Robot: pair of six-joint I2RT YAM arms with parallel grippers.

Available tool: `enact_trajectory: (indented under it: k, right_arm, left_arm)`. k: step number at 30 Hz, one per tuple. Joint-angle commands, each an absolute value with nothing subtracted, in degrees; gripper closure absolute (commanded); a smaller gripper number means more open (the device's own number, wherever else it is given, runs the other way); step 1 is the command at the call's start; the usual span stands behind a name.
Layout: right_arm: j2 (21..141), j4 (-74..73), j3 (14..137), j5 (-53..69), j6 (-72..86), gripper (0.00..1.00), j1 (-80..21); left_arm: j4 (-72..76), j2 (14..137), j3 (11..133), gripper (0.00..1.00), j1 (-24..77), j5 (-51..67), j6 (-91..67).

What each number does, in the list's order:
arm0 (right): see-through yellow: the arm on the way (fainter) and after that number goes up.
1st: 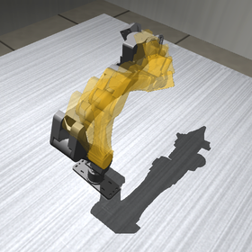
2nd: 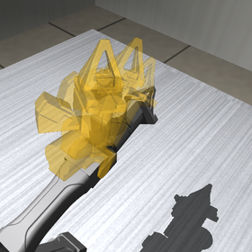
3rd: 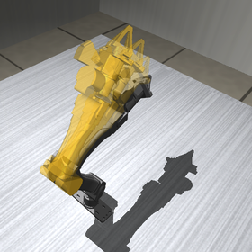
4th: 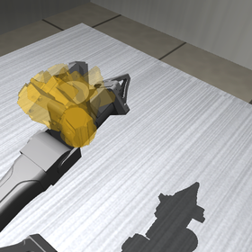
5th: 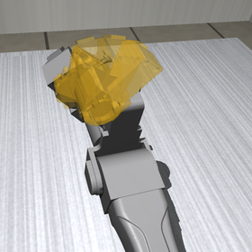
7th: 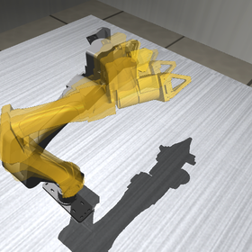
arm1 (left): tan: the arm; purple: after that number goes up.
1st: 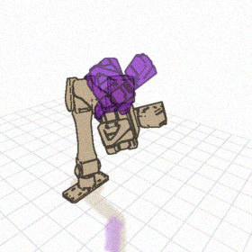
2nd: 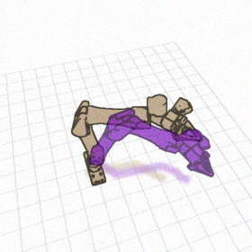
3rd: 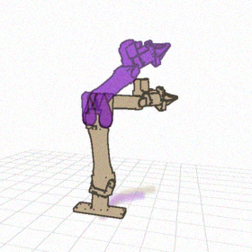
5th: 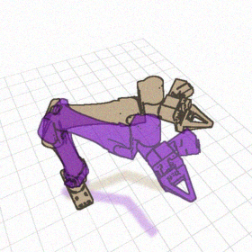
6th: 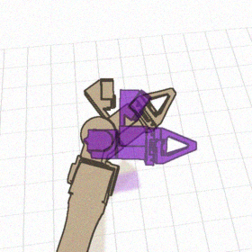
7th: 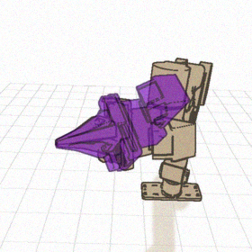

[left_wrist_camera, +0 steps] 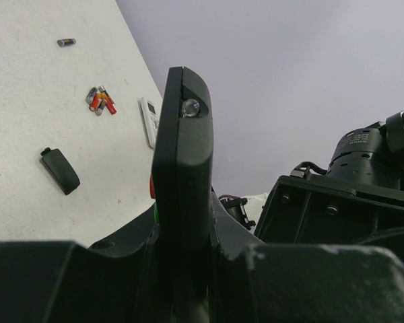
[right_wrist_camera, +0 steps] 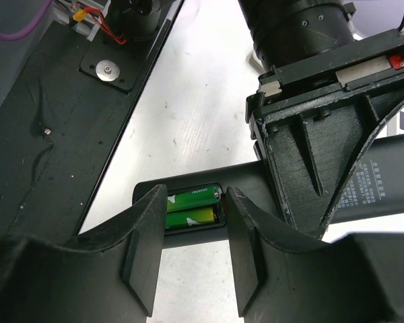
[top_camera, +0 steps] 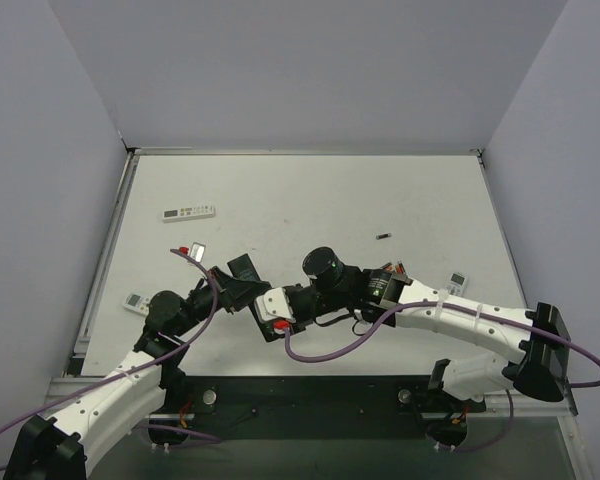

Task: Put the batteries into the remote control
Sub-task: Load the battery into the remote control.

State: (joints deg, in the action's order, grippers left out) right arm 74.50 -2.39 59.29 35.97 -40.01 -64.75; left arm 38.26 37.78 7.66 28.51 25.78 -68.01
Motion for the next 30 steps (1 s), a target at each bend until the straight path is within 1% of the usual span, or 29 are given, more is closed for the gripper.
enact_trajectory:
  k: [1,6,9,11,20,23,26,27,30]
  right_arm:
    - [75.8,-0.4,61.9,40.0,-40.9,0.66,-64.0]
    - [76.6,-0.5,61.8,41.1,-40.3,0.7,-63.4]
    - [77.0,-0.8,61.5,41.7,-40.1,0.76,-63.0]
    - [77.0,-1.1,61.3,42.1,-40.1,0.78,-63.1]
    - [78.1,-2.4,59.7,42.9,-39.5,0.84,-63.1]
    - [78.7,-2.7,59.0,42.6,-39.1,0.9,-63.1]
    - [78.9,-2.7,57.9,42.5,-38.7,0.91,-63.1]
    - [79.1,-2.6,57.6,42.5,-38.6,0.93,-63.1]
    - [79.6,-2.7,56.4,42.0,-38.2,0.93,-63.2]
  left_arm:
    - [40.3,37.3,10.8,1.0,28.8,26.5,-68.1]
    - [40.2,37.4,11.0,1.0,28.9,26.5,-68.1]
    - [40.2,37.4,11.2,1.0,28.8,26.5,-68.1]
    - [40.2,37.4,11.4,1.0,28.9,26.5,-68.1]
    - [40.6,36.4,12.4,1.0,28.8,25.2,-68.4]
    - [40.8,36.4,13.4,1.0,28.8,25.4,-68.1]
    - [40.8,36.3,14.5,1.0,28.9,25.5,-67.9]
    - [40.8,36.2,15.1,1.0,28.8,25.5,-67.6]
    - [40.8,36.3,15.9,1.0,28.9,25.9,-66.8]
